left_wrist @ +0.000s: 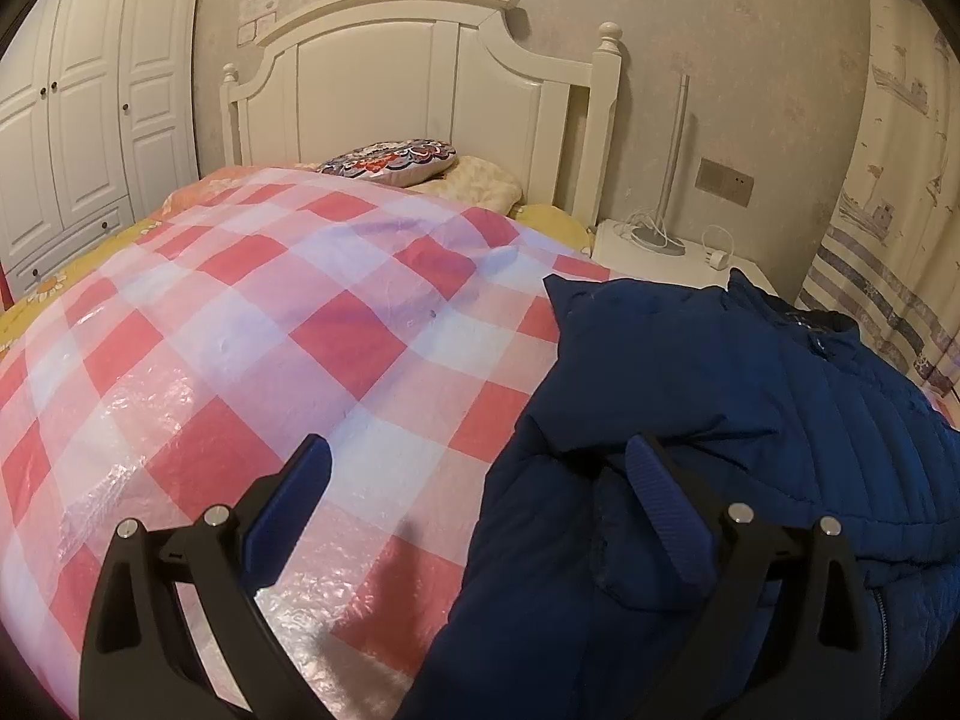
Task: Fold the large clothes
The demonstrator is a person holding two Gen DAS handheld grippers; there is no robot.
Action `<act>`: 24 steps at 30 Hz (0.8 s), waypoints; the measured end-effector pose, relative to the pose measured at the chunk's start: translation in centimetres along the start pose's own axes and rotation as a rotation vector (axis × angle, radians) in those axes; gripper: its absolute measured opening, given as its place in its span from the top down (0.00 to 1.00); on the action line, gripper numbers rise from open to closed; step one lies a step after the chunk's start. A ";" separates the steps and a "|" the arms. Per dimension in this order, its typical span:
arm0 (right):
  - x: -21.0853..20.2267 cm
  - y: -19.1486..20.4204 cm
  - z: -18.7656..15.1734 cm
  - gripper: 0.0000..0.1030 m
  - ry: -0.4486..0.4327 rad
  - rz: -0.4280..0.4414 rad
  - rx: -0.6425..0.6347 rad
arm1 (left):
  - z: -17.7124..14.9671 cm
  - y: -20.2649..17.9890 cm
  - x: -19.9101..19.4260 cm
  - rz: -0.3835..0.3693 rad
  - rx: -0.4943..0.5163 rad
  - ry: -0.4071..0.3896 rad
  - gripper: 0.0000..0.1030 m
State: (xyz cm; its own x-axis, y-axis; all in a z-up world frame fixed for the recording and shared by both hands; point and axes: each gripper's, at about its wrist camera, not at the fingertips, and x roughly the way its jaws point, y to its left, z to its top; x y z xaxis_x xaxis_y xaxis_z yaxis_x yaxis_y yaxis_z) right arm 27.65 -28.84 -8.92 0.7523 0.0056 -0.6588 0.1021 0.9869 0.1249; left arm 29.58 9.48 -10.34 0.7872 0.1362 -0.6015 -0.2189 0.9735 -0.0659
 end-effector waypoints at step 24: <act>3.1 1.1 -1.7 0.22 0.047 0.070 -0.054 | 2.6 -15.0 4.3 -0.119 0.312 0.185 0.02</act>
State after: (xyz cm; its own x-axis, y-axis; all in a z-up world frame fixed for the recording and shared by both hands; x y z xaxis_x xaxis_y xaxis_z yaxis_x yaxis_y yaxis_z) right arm 28.99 -27.45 -12.14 0.7251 0.0809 -0.6839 0.0143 0.9911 0.1323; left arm 37.79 -4.07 -9.84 0.6728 0.0107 -0.7397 0.0766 0.9935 0.0841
